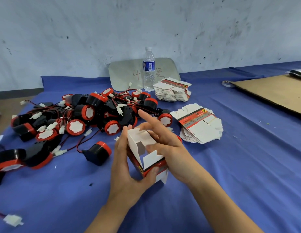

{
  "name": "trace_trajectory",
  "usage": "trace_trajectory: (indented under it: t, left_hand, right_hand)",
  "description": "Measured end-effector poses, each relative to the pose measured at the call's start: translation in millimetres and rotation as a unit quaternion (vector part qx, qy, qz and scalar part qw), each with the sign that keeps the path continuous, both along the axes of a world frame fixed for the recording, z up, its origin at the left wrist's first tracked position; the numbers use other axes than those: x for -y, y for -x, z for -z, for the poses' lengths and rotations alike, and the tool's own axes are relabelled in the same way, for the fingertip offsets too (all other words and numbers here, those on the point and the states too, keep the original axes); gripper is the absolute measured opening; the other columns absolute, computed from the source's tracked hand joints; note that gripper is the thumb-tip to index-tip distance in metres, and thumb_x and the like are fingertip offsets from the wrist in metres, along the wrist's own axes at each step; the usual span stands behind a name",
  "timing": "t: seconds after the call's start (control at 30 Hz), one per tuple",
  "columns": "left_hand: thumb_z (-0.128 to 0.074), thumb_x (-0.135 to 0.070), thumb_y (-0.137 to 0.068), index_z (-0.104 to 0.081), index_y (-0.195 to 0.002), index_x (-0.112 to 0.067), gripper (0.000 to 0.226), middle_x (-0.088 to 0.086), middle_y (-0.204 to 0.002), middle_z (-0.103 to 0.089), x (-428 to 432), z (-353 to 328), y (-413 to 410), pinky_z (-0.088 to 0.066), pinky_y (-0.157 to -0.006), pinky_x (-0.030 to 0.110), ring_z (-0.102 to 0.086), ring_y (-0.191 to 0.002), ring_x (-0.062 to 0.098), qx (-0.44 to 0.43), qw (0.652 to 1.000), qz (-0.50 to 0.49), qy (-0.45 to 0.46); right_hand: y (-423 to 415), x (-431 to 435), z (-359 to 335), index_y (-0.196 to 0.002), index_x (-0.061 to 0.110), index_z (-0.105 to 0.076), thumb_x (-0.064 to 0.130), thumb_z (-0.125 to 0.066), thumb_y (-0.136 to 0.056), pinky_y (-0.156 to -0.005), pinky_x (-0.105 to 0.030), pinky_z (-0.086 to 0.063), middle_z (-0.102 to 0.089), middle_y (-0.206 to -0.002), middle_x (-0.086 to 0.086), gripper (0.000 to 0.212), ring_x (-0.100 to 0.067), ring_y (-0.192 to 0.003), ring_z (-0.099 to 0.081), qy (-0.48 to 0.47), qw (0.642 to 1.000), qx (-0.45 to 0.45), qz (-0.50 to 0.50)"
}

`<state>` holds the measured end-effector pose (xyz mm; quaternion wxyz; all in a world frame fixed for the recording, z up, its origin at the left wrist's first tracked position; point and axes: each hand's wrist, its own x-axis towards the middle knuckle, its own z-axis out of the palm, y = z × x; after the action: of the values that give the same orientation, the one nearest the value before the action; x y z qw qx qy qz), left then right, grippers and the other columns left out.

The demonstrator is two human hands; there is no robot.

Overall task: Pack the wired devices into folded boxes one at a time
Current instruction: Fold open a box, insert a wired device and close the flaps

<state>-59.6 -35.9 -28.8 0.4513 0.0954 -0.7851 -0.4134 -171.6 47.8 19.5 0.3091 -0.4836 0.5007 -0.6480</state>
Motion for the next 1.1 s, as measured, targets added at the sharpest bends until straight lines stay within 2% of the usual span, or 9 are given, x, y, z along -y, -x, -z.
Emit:
trace_trajectory:
  t: [0.13, 0.23, 0.33, 0.47, 0.57, 0.73, 0.8, 0.9, 1.1]
  left_hand:
    - [-0.072, -0.039, -0.067, -0.021, -0.144, -0.052, 0.093, -0.023, -0.149, -0.034, 1, 4, -1, -0.038, -0.106, 0.02, -0.037, -0.139, 0.01, -0.011, 1.0, 0.008, -0.015]
    - [-0.072, -0.038, -0.067, -0.027, -0.14, -0.049, 0.087, -0.015, -0.149, -0.037, 2, 5, -1, -0.04, -0.104, 0.02, -0.042, -0.135, 0.011, -0.003, 1.0, 0.015, -0.018]
    - [-0.069, -0.038, -0.067, -0.029, -0.141, -0.045, 0.084, -0.018, -0.146, -0.039, 2, 5, -1, -0.04, -0.102, 0.017, -0.044, -0.132, 0.006, 0.0, 0.999, 0.01, -0.036]
    - [-0.065, -0.044, -0.074, -0.021, -0.145, -0.051, 0.084, -0.035, -0.147, -0.03, 2, 1, 0, -0.03, -0.105, 0.009, -0.031, -0.138, -0.004, 0.003, 1.0, -0.006, 0.005]
    - [-0.064, -0.046, -0.076, -0.018, -0.147, -0.046, 0.085, -0.034, -0.148, -0.029, 3, 1, 1, -0.028, -0.105, 0.008, -0.029, -0.139, -0.005, -0.004, 1.0, -0.014, 0.004]
    - [-0.067, -0.042, -0.073, -0.023, -0.144, -0.053, 0.085, -0.031, -0.147, -0.035, 3, 4, 2, -0.035, -0.102, 0.01, -0.035, -0.137, -0.002, -0.02, 0.999, 0.001, -0.033]
    - [-0.07, -0.037, -0.07, -0.03, -0.14, -0.047, 0.081, -0.03, -0.139, -0.043, 2, 5, 2, -0.041, -0.096, 0.01, -0.045, -0.129, -0.001, -0.032, 0.998, 0.01, -0.054]
    - [-0.072, -0.035, -0.067, -0.033, -0.136, -0.041, 0.08, -0.03, -0.134, -0.046, 0, 7, 1, -0.044, -0.093, 0.011, -0.049, -0.125, 0.0, -0.04, 0.996, 0.016, -0.074]
    - [-0.074, -0.031, -0.065, -0.031, -0.13, -0.042, 0.079, -0.024, -0.14, -0.044, -1, 8, 3, -0.043, -0.094, 0.013, -0.047, -0.129, 0.002, -0.063, 0.993, 0.029, -0.093]
  right_hand:
    - [-2, -1, 0, -0.112, 0.019, -0.069, -0.003, -0.044, -0.084, -0.096, -0.044, -0.045, -0.058, -0.121, 0.0, 0.044, -0.018, -0.115, -0.055, 0.002, 0.998, -0.047, 0.033]
    - [-7, 0, 1, -0.093, 0.005, -0.072, 0.01, -0.046, -0.092, -0.084, -0.025, -0.046, -0.058, -0.113, -0.006, 0.026, -0.014, -0.102, -0.059, 0.005, 0.997, -0.057, 0.055]
    - [-11, 0, -1, -0.08, 0.017, -0.071, 0.037, -0.045, -0.094, -0.083, -0.011, -0.04, -0.058, -0.111, 0.001, 0.035, -0.001, -0.097, -0.058, -0.007, 0.996, -0.072, 0.05]
    - [-10, 0, -3, -0.076, 0.028, -0.071, 0.047, -0.055, -0.084, -0.081, -0.012, -0.041, -0.063, -0.11, 0.003, 0.027, -0.004, -0.098, -0.059, 0.009, 0.996, -0.074, 0.042]
    - [-8, 1, 0, -0.078, 0.02, -0.072, 0.066, -0.059, -0.078, -0.086, -0.019, -0.042, -0.063, -0.11, 0.0, 0.048, -0.012, -0.103, -0.06, 0.036, 0.995, -0.079, 0.041]
    - [-5, 1, 1, -0.075, 0.005, -0.072, 0.027, -0.072, -0.077, -0.08, -0.018, -0.044, -0.064, -0.108, 0.001, 0.022, -0.009, -0.096, -0.061, 0.006, 0.998, -0.057, 0.034]
    - [-7, 1, 0, -0.074, 0.012, -0.073, 0.016, -0.067, -0.081, -0.08, -0.018, -0.045, -0.064, -0.106, 0.001, 0.01, -0.009, -0.094, -0.062, 0.007, 0.999, -0.031, 0.01]
    - [-8, 0, -2, -0.069, 0.023, -0.071, 0.011, -0.064, -0.081, -0.081, -0.019, -0.044, -0.064, -0.105, -0.004, 0.019, -0.011, -0.093, -0.06, 0.014, 1.0, -0.018, -0.002]
    - [-6, 2, 2, -0.079, 0.013, -0.069, 0.01, -0.064, -0.08, -0.08, -0.021, -0.044, -0.065, -0.104, -0.013, 0.006, -0.012, -0.092, -0.06, 0.019, 1.0, -0.018, 0.013]
